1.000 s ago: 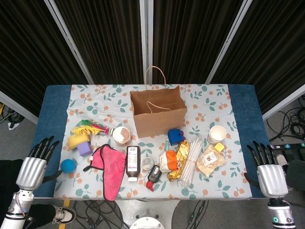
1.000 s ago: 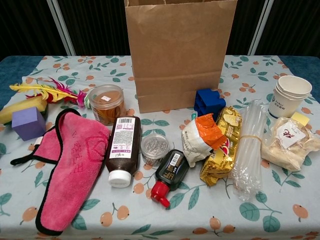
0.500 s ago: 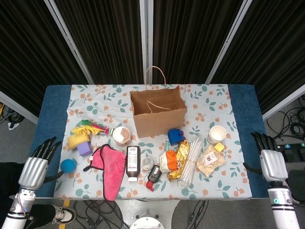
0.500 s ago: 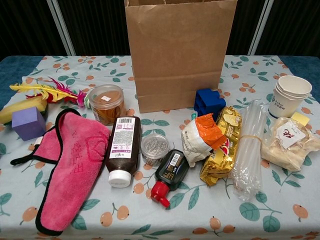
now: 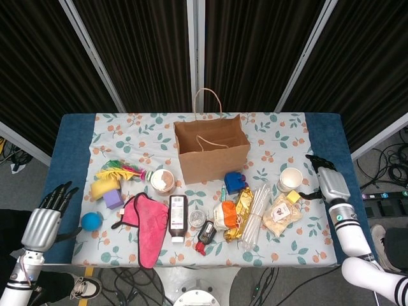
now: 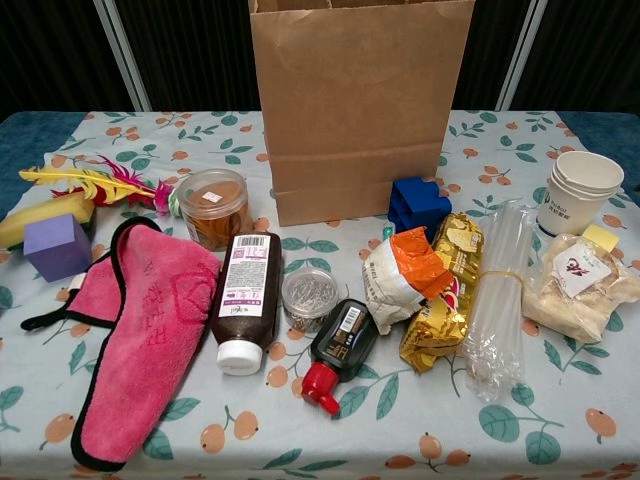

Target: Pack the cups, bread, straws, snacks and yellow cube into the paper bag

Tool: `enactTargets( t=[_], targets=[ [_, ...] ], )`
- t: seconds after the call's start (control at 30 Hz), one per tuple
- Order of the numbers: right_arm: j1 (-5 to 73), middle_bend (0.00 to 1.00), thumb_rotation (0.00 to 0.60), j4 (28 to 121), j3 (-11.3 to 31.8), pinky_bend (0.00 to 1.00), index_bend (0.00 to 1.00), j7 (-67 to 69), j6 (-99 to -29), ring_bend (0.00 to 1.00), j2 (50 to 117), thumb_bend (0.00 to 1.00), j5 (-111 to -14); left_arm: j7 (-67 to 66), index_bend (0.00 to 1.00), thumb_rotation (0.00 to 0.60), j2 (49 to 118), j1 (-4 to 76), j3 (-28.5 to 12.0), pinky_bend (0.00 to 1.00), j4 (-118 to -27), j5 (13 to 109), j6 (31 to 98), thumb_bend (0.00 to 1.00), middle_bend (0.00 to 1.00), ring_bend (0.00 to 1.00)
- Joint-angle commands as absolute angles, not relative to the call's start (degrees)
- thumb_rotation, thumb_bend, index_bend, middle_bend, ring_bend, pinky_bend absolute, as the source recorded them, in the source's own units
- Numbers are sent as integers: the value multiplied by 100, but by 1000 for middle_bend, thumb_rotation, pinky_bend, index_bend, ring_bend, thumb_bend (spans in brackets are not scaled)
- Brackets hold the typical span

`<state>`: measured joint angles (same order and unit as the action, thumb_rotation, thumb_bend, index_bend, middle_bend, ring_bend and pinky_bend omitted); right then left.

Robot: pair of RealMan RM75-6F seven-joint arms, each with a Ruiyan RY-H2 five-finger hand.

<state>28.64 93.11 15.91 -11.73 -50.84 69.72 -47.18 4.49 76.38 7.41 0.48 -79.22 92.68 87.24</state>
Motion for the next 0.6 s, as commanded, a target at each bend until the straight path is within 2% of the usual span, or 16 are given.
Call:
enactTargets(
  t=[0.03, 0.3, 0.6],
  targets=[
    [3092, 88, 600, 9266, 1585, 0, 61, -1404, -4982, 0, 7109, 62, -4444, 461, 161, 590, 7637, 744, 47, 189, -7917, 9262, 8716, 148, 144, 92],
    [3487, 108, 600, 9223, 1318, 5, 94, -1890, -4908, 0, 7279, 68, -3842, 529, 161, 588, 7661, 763, 42, 189, -7902, 9232, 8668, 147, 145, 92],
    [3734, 160, 600, 8963, 1149, 66, 155, -2102, -5038, 27, 7616, 110, -3533, 604, 161, 588, 7699, 765, 27, 188, -7848, 9194, 8660, 147, 144, 92]
  ],
)
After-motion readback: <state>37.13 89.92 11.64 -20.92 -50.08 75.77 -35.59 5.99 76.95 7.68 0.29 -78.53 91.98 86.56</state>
